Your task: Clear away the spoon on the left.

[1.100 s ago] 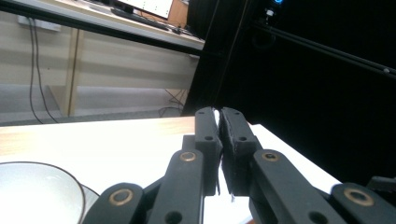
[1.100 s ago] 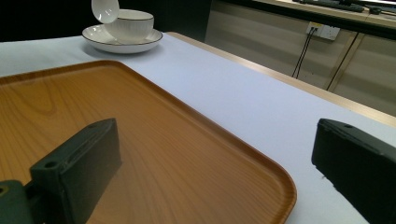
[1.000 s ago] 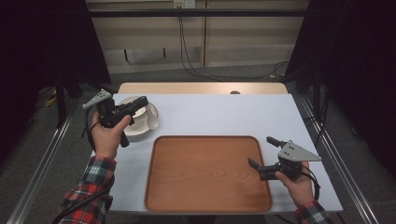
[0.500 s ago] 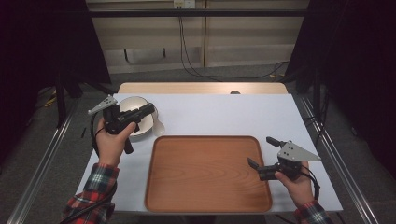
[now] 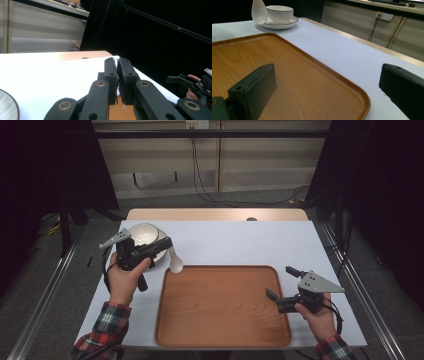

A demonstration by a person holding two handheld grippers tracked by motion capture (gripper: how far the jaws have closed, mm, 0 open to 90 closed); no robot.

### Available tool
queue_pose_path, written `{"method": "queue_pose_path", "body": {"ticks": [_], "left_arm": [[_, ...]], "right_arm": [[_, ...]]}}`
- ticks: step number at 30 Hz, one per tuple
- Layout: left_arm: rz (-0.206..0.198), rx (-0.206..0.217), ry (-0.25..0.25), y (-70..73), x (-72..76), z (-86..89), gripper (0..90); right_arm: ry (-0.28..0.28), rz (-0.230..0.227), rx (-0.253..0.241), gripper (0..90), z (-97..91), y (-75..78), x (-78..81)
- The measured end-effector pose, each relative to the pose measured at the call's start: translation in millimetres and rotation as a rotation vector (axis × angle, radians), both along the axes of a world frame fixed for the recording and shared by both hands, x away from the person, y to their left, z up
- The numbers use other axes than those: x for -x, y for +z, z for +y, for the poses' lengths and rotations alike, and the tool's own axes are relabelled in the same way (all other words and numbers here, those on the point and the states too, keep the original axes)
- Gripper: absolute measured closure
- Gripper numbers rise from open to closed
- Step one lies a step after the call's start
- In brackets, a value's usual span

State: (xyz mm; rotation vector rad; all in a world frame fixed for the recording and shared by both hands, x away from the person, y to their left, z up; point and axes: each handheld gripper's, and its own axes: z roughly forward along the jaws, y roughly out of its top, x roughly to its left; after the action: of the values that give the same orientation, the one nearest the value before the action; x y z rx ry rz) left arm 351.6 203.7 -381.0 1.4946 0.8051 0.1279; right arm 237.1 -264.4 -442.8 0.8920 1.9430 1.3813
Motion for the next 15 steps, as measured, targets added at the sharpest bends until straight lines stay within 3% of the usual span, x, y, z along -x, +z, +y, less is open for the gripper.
{"method": "queue_pose_path", "body": {"ticks": [15], "left_arm": [[0.016, 0.010, -0.065, -6.9, 11.9, -10.6, 85.8]], "right_arm": [[0.007, 0.003, -0.006, 0.9, 0.0, 0.0, 0.1]]}}
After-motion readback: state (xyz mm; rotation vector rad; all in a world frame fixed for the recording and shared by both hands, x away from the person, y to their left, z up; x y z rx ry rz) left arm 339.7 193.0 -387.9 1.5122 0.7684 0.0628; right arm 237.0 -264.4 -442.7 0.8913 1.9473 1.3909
